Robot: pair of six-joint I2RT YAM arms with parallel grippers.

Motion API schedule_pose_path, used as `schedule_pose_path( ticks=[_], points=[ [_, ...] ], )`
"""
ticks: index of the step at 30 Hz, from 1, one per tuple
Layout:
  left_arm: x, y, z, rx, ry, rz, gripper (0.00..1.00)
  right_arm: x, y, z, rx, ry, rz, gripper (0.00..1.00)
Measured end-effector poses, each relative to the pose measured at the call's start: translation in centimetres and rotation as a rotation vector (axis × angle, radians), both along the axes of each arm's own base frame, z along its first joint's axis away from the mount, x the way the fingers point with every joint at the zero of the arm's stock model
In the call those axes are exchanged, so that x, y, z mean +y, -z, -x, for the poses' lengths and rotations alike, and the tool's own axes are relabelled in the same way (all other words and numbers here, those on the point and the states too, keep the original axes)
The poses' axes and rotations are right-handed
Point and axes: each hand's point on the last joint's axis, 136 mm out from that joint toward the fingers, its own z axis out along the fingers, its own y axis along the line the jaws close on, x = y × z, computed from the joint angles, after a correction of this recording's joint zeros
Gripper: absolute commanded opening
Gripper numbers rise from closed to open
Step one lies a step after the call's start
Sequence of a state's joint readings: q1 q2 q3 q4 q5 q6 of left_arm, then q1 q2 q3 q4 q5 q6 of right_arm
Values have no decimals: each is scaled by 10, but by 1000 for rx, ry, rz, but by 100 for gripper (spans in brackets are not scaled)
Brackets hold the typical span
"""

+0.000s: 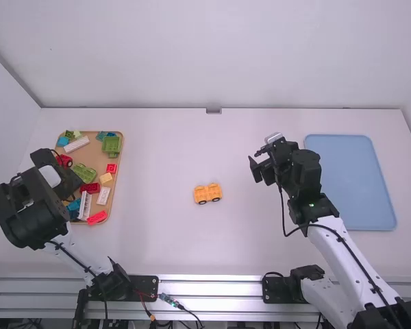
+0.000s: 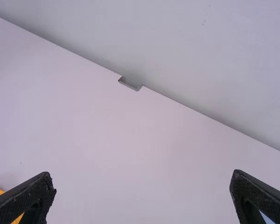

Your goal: Assemble lego blocks to make yellow taxi

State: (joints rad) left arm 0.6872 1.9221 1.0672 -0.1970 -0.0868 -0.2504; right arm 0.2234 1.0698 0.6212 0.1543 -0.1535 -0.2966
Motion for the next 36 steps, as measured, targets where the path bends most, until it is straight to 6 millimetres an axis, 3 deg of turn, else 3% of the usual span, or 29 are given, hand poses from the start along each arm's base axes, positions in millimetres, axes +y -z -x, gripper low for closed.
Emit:
schedule_pose_path(
  ticks=[11,21,25,29,33,34,36],
  points=[
    [-4,-11,6,64,-13,54,25,0,0,0,-6,-6,15,99],
    [-1,-63,-2,109,23,54,19,0,0,0,-9,-9,22,99],
    [-19,-87,-21,79,128,2,18,0,0,0,-10,-9,24,99],
    [-53,-110,-41,12,247,-65,19,0,0,0,-10,-7,22,99],
    [-115,-127,-49,-41,475,-148,18,0,0,0,-10,-8,24,99],
    [-120,-128,-49,-45,492,-154,18,0,0,0,-11,-9,26,99],
    [-162,-132,-50,-74,659,-196,21,0,0,0,-11,-8,26,99]
  ],
)
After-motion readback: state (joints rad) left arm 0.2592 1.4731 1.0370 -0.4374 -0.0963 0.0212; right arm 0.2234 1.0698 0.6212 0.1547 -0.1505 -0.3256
